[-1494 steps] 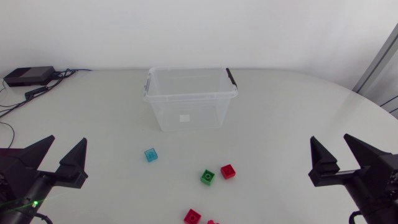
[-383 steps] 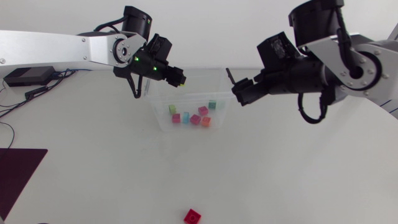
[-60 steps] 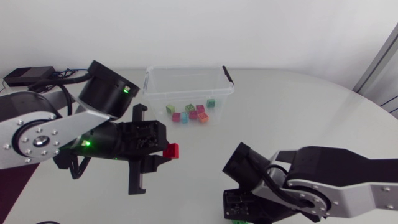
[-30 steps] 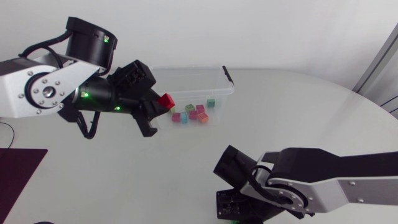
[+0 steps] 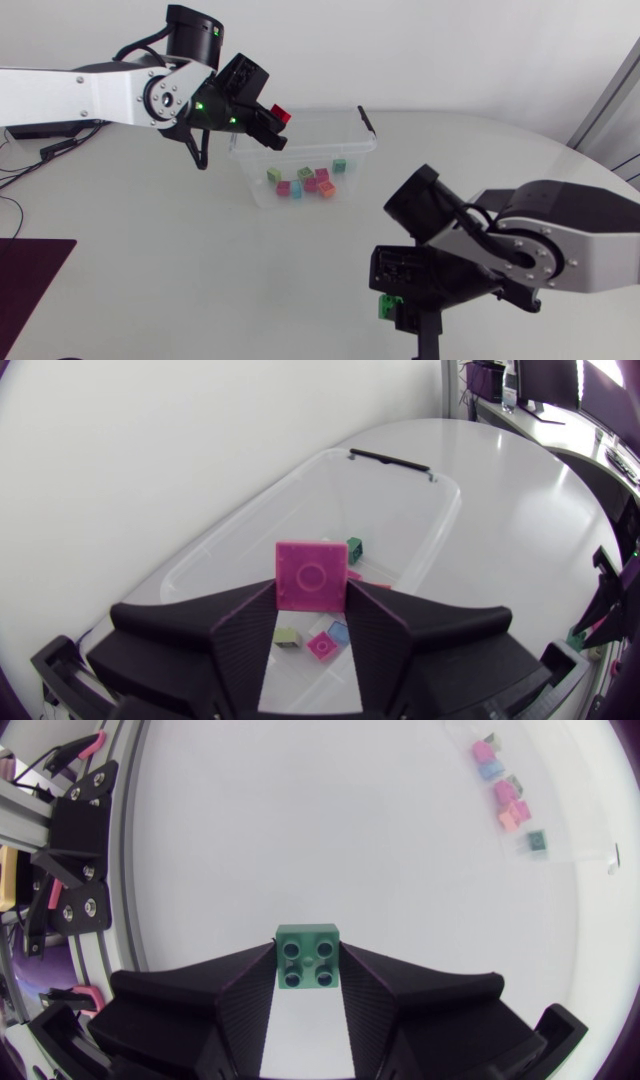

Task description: Pick up the duplo bricks and place them in the container

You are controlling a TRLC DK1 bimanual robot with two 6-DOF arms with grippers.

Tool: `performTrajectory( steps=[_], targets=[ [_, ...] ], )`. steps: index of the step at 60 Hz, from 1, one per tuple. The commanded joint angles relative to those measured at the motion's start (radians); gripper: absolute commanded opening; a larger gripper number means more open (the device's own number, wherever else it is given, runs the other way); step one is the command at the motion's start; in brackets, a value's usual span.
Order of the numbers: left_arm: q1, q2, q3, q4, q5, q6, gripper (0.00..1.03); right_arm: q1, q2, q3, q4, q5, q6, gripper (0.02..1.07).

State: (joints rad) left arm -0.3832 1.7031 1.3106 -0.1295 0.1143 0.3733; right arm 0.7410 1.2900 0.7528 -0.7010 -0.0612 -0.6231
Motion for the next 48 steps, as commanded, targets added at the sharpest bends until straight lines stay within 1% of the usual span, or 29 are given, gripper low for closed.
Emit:
performTrajectory(
  steps=[1, 2, 3, 5, 12, 15, 23, 26, 29, 31, 37, 43, 48],
  targets=[
    [0.026, 0.084, 0.076, 0.011, -0.021, -0.047, 0.82, -0.038, -0.017, 0.040, -0.012, -0.015, -0.033, 0.22],
    [0.026, 0.090, 0.081, 0.013, -0.024, -0.048, 0.85, -0.045, -0.017, 0.046, -0.012, -0.015, -0.033, 0.22],
    [0.033, 0.109, 0.098, 0.013, -0.027, -0.056, 0.92, -0.052, -0.017, 0.052, -0.009, -0.017, -0.035, 0.22],
    [0.043, 0.128, 0.115, 0.021, -0.033, -0.071, 0.99, -0.069, -0.017, 0.068, -0.002, -0.019, -0.035, 0.22],
    [0.075, 0.132, 0.131, 0.044, -0.045, -0.139, 0.99, -0.126, -0.015, 0.140, 0.034, -0.031, -0.024, 0.22],
    [0.087, 0.109, 0.122, 0.037, -0.044, -0.159, 0.99, -0.155, -0.012, 0.177, 0.080, -0.038, -0.003, 0.22],
    [0.125, -0.005, 0.036, 0.034, -0.044, -0.182, 0.99, -0.201, 0.031, 0.261, 0.175, -0.045, 0.049, 0.22],
    [0.147, -0.048, -0.007, 0.034, -0.044, -0.185, 0.99, -0.215, 0.052, 0.287, 0.232, -0.046, 0.074, 0.22],
    [0.148, -0.080, -0.047, 0.036, -0.044, -0.177, 0.99, -0.226, 0.074, 0.313, 0.261, -0.046, 0.102, 0.22],
    [0.148, -0.123, -0.097, 0.048, -0.048, -0.169, 0.99, -0.230, 0.086, 0.327, 0.291, -0.045, 0.117, 0.22],
    [0.150, -0.217, -0.205, 0.128, -0.108, -0.175, 0.99, -0.249, 0.124, 0.375, 0.357, -0.040, 0.163, 0.22],
    [0.164, -0.301, -0.277, 0.148, -0.117, -0.189, 0.99, -0.269, 0.177, 0.428, 0.416, -0.026, 0.197, 0.22],
    [0.181, -0.372, -0.356, 0.194, -0.122, -0.200, 0.99, -0.287, 0.229, 0.470, 0.482, -0.009, 0.224, 0.22]
  ],
)
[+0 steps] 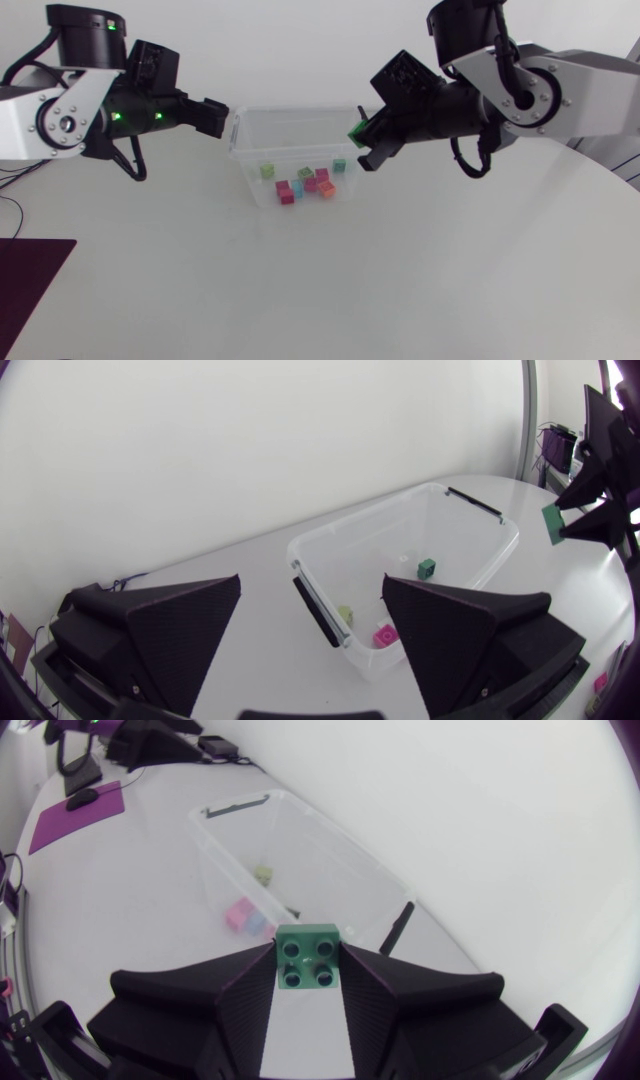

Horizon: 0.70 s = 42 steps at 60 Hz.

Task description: Pick up the duplo bricks and place them in the container

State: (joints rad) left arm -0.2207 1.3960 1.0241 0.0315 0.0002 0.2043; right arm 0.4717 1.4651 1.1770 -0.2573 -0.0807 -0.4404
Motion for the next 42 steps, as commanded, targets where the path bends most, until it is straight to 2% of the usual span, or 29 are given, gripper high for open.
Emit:
performTrajectory(
  steps=[1, 8, 16, 24, 29, 31, 36, 39, 42],
  targets=[
    [0.021, -0.077, -0.088, 0.044, -0.009, -0.032, 0.99, -0.021, 0.061, 0.053, 0.046, 0.012, 0.048, 0.22],
    [0.058, -0.176, -0.208, 0.128, -0.009, -0.045, 0.99, -0.042, 0.135, 0.105, 0.128, 0.025, 0.088, 0.22],
    [0.075, -0.259, -0.300, 0.166, -0.009, -0.036, 0.99, -0.044, 0.235, 0.176, 0.171, 0.042, 0.108, 0.22],
    [0.123, -0.351, -0.415, 0.237, -0.009, -0.046, 0.99, -0.031, 0.337, 0.250, 0.196, 0.071, 0.121, 0.24],
    [0.149, -0.379, -0.453, 0.240, -0.009, -0.046, 0.99, -0.024, 0.396, 0.291, 0.204, 0.094, 0.124, 0.41],
    [0.159, -0.385, -0.467, 0.242, -0.009, -0.045, 0.99, -0.022, 0.411, 0.300, 0.210, 0.105, 0.131, 0.51],
    [0.184, -0.416, -0.496, 0.240, -0.009, -0.046, 0.99, -0.019, 0.432, 0.317, 0.211, 0.131, 0.144, 0.93],
    [0.192, -0.431, -0.512, 0.240, -0.009, -0.048, 0.99, -0.016, 0.428, 0.314, 0.220, 0.150, 0.147, 1.01],
    [0.195, -0.463, -0.539, 0.240, -0.008, -0.046, 0.99, -0.015, 0.403, 0.294, 0.230, 0.162, 0.155, 1.02]
  ],
)
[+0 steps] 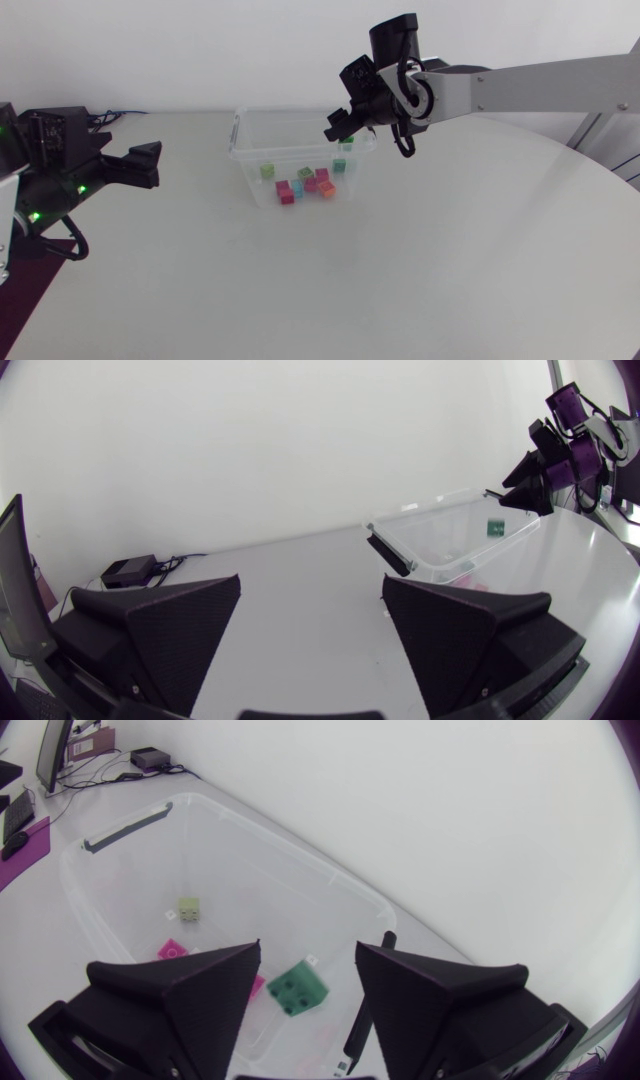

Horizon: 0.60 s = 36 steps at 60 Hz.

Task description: Pick up the duplo bricks and place them in the container

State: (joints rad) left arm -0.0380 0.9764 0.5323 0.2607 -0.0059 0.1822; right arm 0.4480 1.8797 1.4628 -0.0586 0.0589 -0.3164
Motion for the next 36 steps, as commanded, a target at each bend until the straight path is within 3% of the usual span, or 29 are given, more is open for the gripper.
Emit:
performTrajectory(
  steps=[1, 15, 18, 22, 36],
  targets=[
    [0.013, -0.054, -0.058, 0.012, -0.002, -0.024, 0.99, 0.009, -0.021, 0.001, 0.039, 0.028, 0.033, 1.02],
    [0.058, -0.166, -0.149, 0.018, 0.015, -0.021, 0.99, 0.001, -0.300, -0.228, 0.089, 0.041, 0.100, 1.02],
    [0.089, -0.188, -0.170, 0.017, 0.057, -0.021, 0.99, 0.001, -0.367, -0.288, 0.085, 0.041, 0.112, 1.02],
    [0.138, -0.225, -0.196, 0.017, 0.104, -0.027, 0.99, 0.008, -0.475, -0.375, 0.052, 0.041, 0.131, 1.02],
    [0.182, -0.349, -0.318, 0.068, 0.104, -0.044, 0.99, 0.015, -0.672, -0.515, -0.124, 0.041, 0.206, 1.02]
  ],
)
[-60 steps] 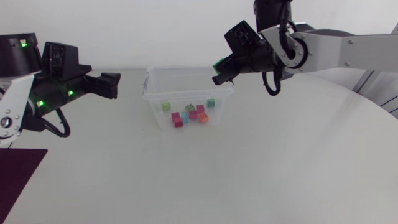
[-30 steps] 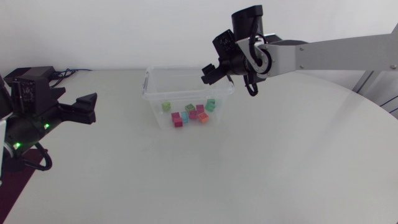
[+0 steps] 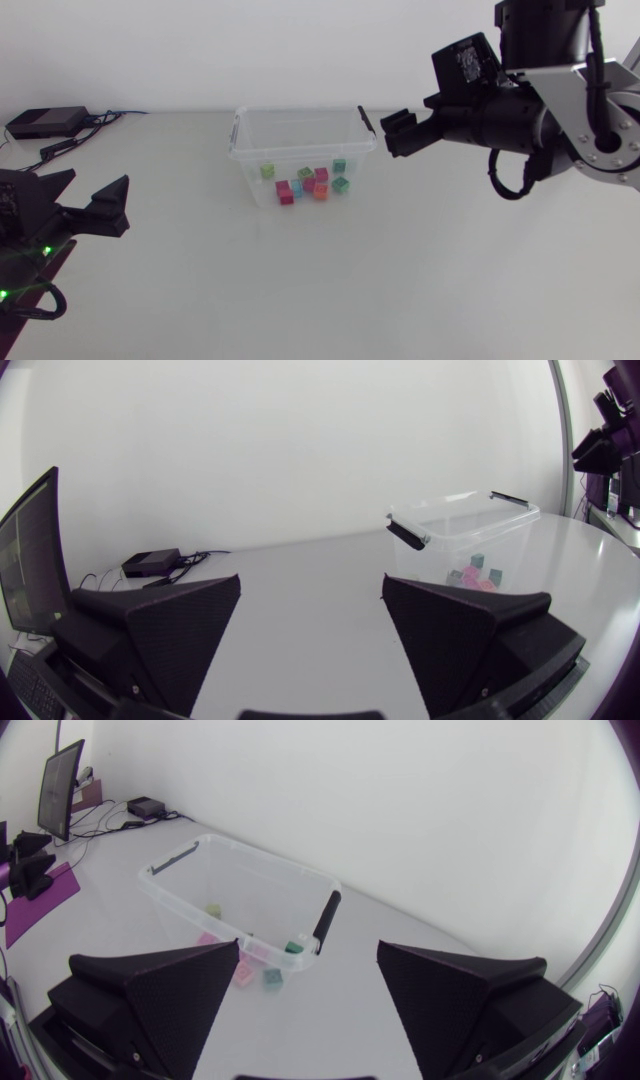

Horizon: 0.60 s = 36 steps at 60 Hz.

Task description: Pick up the duplo bricks and place them in the container

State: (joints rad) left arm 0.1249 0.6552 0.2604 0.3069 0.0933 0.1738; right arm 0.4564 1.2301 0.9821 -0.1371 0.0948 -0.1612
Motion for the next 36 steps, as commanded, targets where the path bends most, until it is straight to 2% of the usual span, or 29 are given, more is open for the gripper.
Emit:
performTrajectory(
  steps=[1, 10, 21, 26, 30, 36],
  targets=[
    [0.019, -0.029, -0.049, 0.021, 0.005, -0.037, 0.99, 0.007, -0.027, -0.037, -0.062, 0.006, 0.057, 1.02],
    [0.018, -0.098, -0.105, 0.021, 0.005, -0.060, 0.99, 0.007, -0.050, -0.082, -0.154, 0.033, 0.081, 1.02],
    [0.012, -0.378, -0.205, 0.005, 0.005, -0.146, 0.99, 0.010, -0.087, -0.126, -0.364, 0.029, 0.098, 1.02],
    [-0.010, -0.516, -0.230, -0.074, 0.005, -0.154, 0.99, 0.048, -0.092, -0.151, -0.481, -0.004, 0.089, 1.02],
    [-0.028, -0.635, -0.248, -0.141, 0.003, -0.152, 0.99, 0.062, -0.101, -0.178, -0.524, -0.061, 0.025, 1.02],
    [-0.036, -0.667, -0.247, -0.189, -0.004, -0.152, 0.99, 0.067, -0.104, -0.200, -0.572, -0.132, -0.075, 1.02]
  ],
)
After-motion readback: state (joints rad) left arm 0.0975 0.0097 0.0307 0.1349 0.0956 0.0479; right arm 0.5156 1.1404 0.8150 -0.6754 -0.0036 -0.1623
